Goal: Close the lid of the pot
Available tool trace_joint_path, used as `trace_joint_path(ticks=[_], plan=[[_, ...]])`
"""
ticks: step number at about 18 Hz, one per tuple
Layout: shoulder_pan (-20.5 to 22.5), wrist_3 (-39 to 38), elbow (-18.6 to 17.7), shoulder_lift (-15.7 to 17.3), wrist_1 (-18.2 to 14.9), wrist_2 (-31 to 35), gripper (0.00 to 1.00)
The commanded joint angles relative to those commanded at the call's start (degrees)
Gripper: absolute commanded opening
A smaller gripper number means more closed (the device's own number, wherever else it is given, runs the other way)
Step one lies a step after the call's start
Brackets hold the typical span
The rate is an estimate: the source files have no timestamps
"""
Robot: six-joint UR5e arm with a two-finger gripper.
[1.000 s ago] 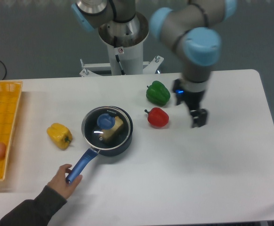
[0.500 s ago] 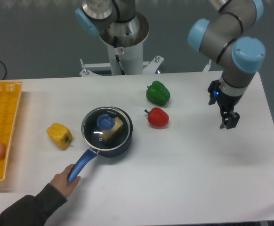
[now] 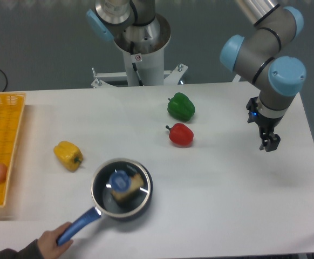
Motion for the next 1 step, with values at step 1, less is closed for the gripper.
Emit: trace_joint_path(ticks=[1], plan=[[0.00,0.09,0.00,0.09,0.00,0.00,1.00]])
